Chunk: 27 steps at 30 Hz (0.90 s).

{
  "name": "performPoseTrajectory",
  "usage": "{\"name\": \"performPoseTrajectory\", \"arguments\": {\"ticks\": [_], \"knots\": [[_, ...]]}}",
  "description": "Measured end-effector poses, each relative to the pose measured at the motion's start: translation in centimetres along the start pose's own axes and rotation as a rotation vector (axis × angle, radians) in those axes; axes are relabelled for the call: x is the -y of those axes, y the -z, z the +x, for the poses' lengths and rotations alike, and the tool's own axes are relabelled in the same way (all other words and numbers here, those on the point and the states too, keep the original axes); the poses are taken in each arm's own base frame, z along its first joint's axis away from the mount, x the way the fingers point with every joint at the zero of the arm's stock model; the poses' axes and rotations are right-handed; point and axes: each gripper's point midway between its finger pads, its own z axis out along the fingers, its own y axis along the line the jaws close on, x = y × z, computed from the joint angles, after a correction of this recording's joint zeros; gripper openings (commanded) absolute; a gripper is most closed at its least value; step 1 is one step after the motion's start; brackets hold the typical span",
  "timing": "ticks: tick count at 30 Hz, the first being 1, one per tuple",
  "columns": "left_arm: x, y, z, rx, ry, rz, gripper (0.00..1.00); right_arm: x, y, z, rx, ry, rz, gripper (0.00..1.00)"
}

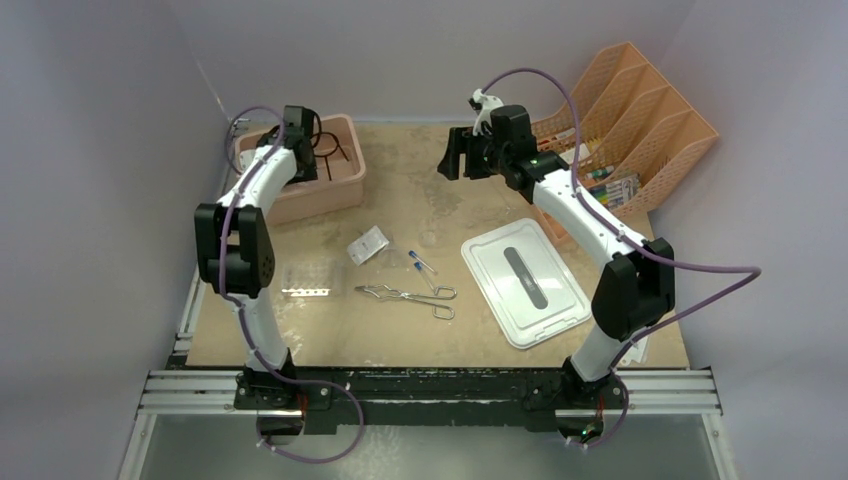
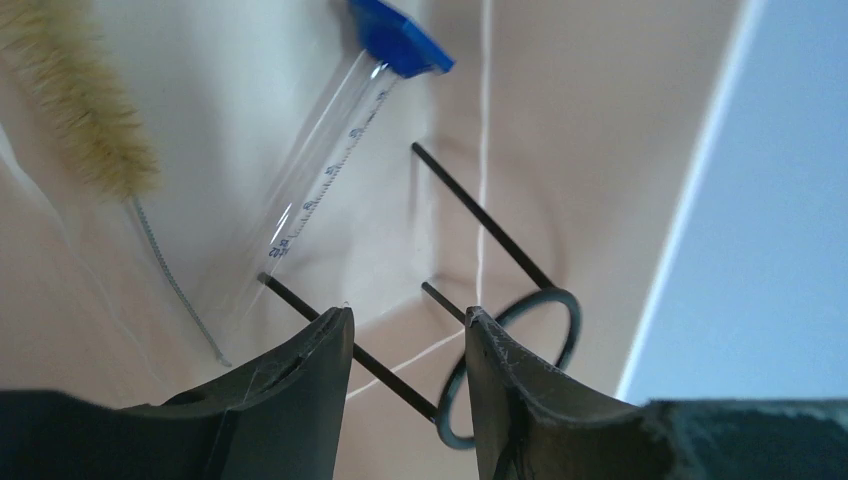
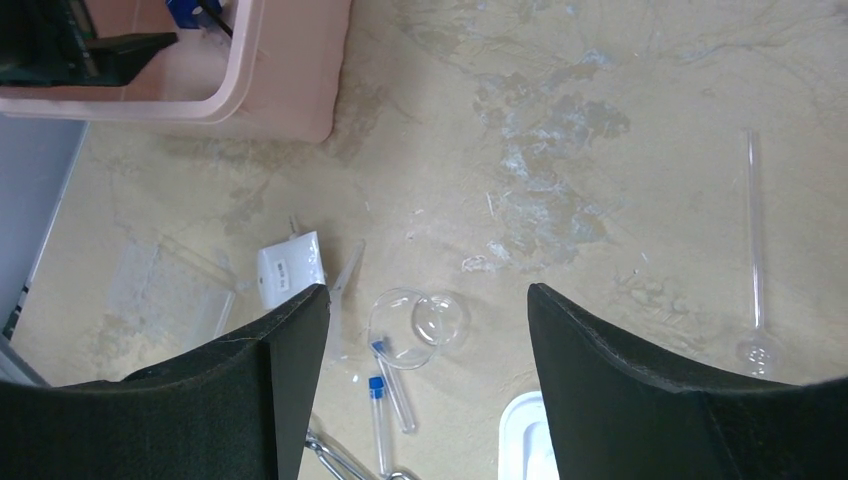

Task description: Organize the chemistry lab equipment

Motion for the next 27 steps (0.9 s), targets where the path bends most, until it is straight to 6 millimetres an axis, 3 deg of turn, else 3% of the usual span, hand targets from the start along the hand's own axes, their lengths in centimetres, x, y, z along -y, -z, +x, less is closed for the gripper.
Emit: {"name": "performPoseTrajectory", "arguments": {"ticks": [5, 12, 15, 18, 20, 23, 27], "knots": [[2.6, 3.7, -2.2, 0.049, -0.058, 0.098, 0.45, 0.2, 0.1, 0.0, 0.005, -0.001, 0.010, 0.74], [6.0, 13.2, -5.1, 0.098, -0.142, 0.292, 0.45, 0.5, 1.1, 0.4, 0.010, -0.017, 0.036, 0.74], [6.7, 18.2, -4.6, 0.114, -0.257, 0.405, 0.45, 0.9, 1.5, 0.8, 0.009, -0.045, 0.065, 0.73], [6.6, 22.4, -2.3, 0.089, -0.439, 0.519, 0.48, 1.5, 1.7, 1.0, 0.007, -0.071, 0.098, 0.74], [6.1, 23.6, -0.7, 0.054, -0.548, 0.576, 0.57, 2.0, 1.8, 1.3, 0.003, -0.101, 0.129, 0.73], [4.4, 23.5, 1.0, -0.014, -0.718, 0.647, 0.70, 3.3, 2.1, 2.2, -0.013, -0.156, 0.181, 0.73], [1.4, 22.5, 4.1, -0.128, -0.935, 0.721, 0.75, 6.3, 3.0, 4.0, -0.037, -0.252, 0.279, 0.73]]}}
